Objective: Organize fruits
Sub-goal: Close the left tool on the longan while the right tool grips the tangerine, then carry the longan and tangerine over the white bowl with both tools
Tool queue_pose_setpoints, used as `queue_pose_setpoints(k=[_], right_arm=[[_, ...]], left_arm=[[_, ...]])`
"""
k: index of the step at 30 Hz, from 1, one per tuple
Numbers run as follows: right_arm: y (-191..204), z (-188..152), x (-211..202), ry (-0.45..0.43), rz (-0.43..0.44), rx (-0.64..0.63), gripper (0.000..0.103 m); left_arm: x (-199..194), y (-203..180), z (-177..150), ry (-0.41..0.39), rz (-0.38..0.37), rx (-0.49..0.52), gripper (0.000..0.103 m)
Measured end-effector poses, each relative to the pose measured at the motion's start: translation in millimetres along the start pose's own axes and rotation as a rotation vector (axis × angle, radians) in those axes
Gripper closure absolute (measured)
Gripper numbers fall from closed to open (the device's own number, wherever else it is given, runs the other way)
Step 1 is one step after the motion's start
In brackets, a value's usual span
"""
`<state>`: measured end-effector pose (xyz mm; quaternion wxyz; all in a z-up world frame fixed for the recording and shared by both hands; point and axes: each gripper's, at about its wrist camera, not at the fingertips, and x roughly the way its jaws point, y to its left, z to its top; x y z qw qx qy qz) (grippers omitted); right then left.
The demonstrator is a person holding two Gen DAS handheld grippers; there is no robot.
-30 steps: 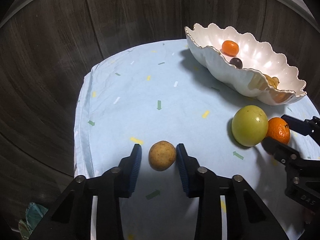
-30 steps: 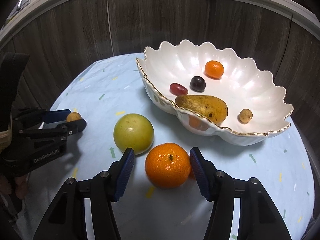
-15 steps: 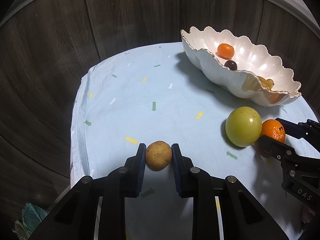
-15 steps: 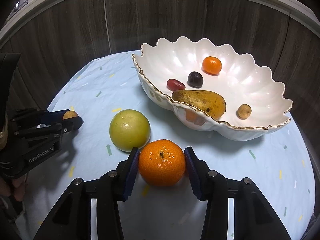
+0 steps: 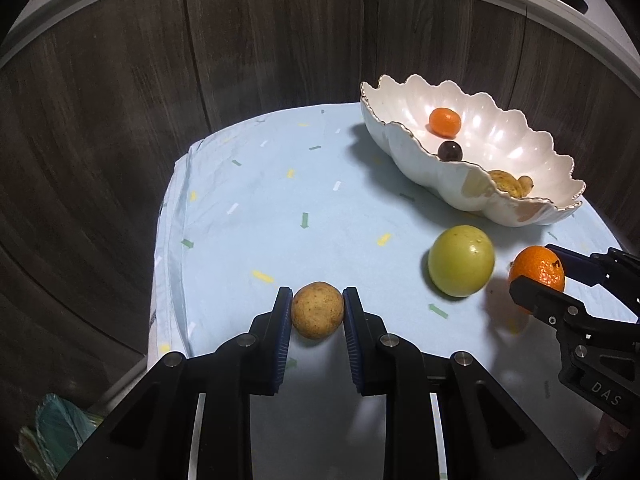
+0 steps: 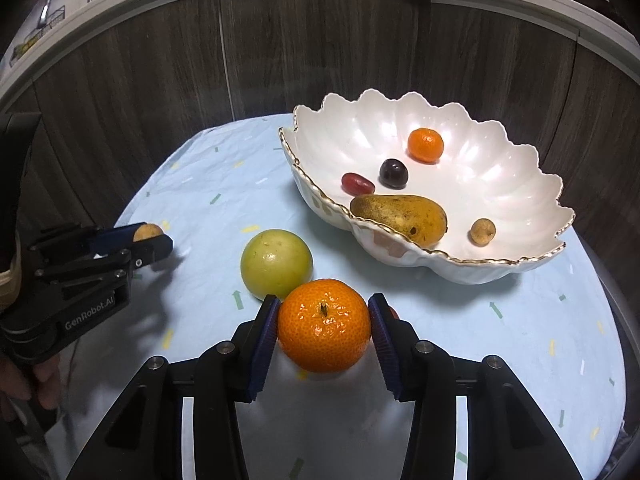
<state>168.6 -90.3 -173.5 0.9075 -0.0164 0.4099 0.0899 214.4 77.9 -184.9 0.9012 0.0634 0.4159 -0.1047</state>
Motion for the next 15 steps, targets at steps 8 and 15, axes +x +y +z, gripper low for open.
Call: queue_pose_setpoints(k=[8,15], right_arm=[[-15,-1,-10,-0.002,0.011,0.038,0.057],[-24,1,-26,-0.022,0.026,0.048,0.057]], left_arm=[[-18,-12,0,-0.014,0.019,-0.006,0.078],[-38,-25,-1,-0.03,0.042,-0.024,0.078]])
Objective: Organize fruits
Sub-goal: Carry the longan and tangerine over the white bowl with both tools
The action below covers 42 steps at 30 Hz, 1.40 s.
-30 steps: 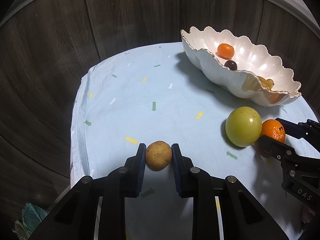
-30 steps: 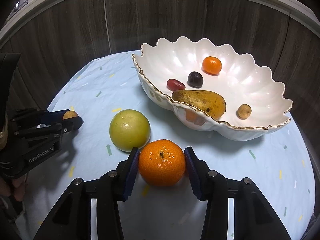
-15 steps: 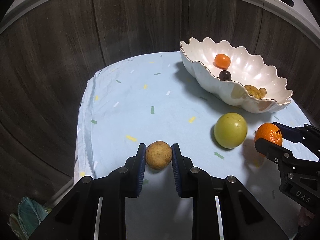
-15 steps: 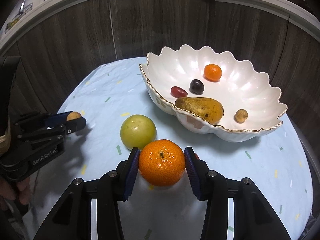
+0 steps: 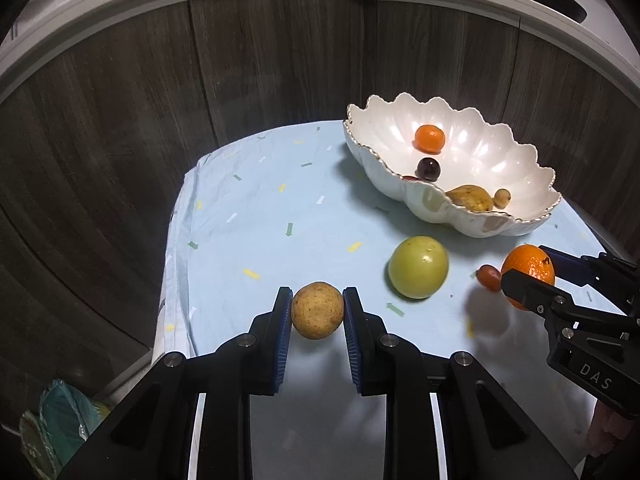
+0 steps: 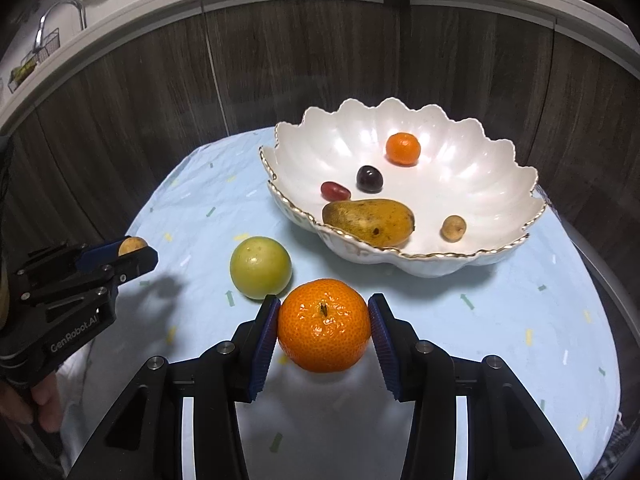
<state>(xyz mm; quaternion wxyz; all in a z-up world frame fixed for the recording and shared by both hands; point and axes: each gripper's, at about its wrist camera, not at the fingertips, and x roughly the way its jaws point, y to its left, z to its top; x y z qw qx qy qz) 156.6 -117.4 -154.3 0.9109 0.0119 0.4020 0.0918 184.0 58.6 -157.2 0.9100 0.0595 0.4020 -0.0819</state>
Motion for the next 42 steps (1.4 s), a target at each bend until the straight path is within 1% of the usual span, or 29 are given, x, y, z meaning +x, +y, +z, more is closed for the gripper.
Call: queue_pose_setpoints(k=[7,21,33,42], right_arm=[[-12,6,-15,-0.025,0.009,0.024,0.057],[-43,21,-43,-0.085,-0.001,0.078,0.057],[-68,32,-54,-0.11,-0.014,0.118,0.057],[-82,41,-55,-0.124,-0.031,0.134,0.057]], left_arm=[[-17,-11,5,-0.012,0.019,-0.022,0.078],[-38,-41,24,-0.036,0.03,-0.011,0.078],[-42,-66,43,-0.047,0.02,0.013,0.078],[-37,-77,59,-0.058,-0.008,0.014,0.078]])
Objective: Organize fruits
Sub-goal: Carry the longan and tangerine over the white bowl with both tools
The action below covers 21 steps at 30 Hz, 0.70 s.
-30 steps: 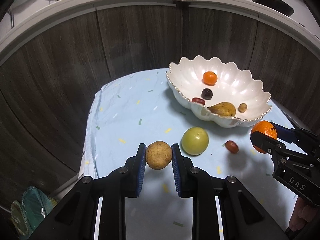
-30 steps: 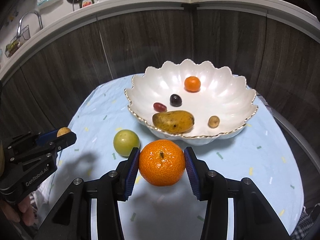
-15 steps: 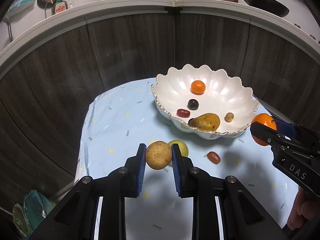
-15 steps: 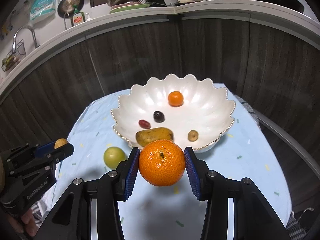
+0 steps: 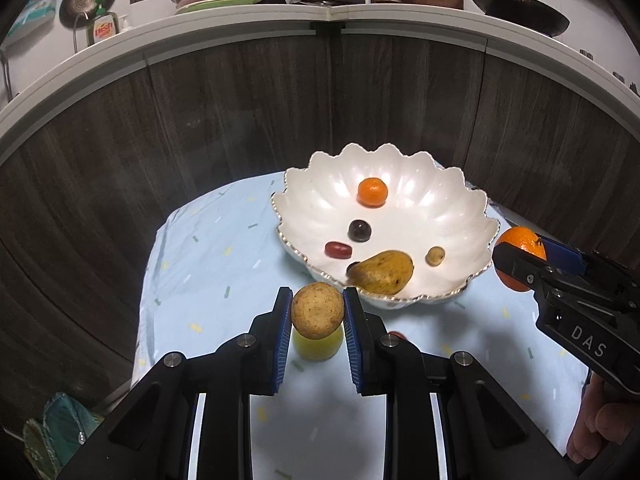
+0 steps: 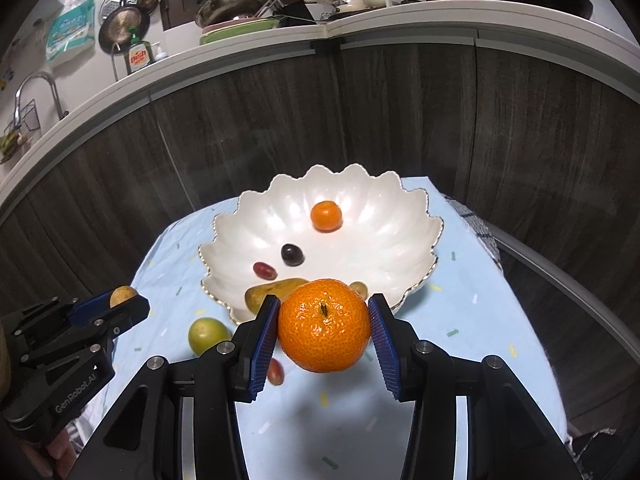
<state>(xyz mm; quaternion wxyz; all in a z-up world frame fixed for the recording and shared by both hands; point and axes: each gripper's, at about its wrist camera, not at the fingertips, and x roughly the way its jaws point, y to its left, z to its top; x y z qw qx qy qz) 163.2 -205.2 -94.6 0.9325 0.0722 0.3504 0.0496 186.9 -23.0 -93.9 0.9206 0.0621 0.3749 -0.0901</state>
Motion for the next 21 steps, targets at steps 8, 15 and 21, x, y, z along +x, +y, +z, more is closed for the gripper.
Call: queue_pose_setpoints(k=[8,15,21], right_arm=[[-8,10,2,-0.017,-0.007,-0.002,0.057],[-18,25,5,-0.043,-0.014,-0.005,0.057],[-25,37,10,-0.052,-0.025,-0.007,0.057]], left_arm=[[12,-6,16,-0.001,0.0,-0.001,0.078],[22,-13,28,-0.006,-0.007,0.01,0.078],[32,-18,40,-0.011,-0.013,0.012,0.078]])
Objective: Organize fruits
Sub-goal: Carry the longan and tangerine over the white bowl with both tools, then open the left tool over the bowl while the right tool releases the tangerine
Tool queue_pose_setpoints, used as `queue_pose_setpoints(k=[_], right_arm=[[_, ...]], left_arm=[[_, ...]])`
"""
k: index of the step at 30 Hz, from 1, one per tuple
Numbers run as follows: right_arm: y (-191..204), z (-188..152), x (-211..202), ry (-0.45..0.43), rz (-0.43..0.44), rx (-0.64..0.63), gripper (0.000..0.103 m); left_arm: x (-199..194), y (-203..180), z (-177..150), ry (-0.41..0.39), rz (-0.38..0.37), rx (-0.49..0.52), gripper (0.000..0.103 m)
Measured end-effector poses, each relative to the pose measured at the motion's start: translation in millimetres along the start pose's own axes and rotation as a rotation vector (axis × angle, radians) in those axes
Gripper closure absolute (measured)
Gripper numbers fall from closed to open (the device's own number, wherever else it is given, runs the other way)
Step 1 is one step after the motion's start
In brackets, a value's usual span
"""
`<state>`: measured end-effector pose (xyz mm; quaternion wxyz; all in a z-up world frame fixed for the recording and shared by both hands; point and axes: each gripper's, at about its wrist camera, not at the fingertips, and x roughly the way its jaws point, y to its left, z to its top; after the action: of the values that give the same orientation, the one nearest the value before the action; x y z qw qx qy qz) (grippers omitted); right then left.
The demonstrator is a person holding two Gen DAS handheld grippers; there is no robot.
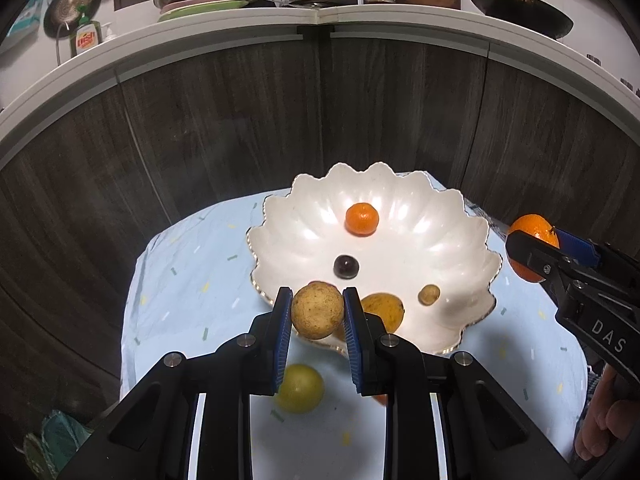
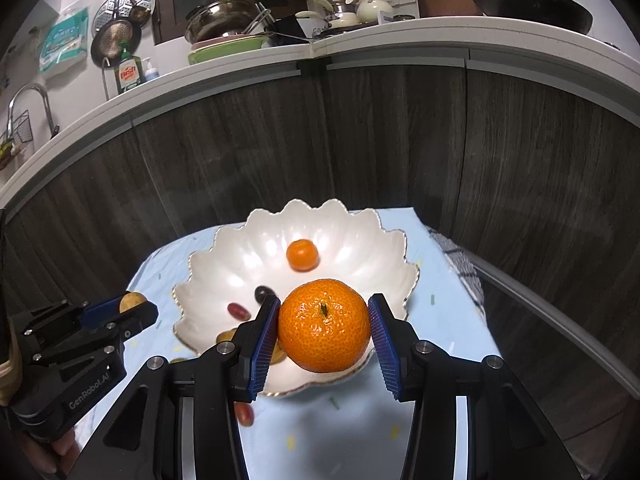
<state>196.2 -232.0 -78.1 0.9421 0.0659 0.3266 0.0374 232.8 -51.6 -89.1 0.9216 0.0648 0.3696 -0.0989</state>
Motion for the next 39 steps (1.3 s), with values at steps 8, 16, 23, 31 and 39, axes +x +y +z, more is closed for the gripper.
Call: queue_pose_setpoints(k=[8,16,23,31,39], right_arm=[[-7,8,14,0.0,-0.011,-0.002,0.057],[-11,18,32,0.003,-0.01,-0.002,0.057],[-10,26,51,0.001,0.003,-0.009,0.057],[-13,26,68,0.019,0.013,-0.001,0.057],[-10,25,81,0.035,0.022,-0.01,0.057]], left_arm=[[13,-3,11,-0.003,-0.003,-0.002,0.078],[30,1,19,0.005,0.005,-0.005,0.078],[47,6,27,0.008,0.013,-0.013,0.078],[64,6,31,0.014,0.012,-0.015,0.078],[80,6,27,0.039,0.005,-0.014,0.078]])
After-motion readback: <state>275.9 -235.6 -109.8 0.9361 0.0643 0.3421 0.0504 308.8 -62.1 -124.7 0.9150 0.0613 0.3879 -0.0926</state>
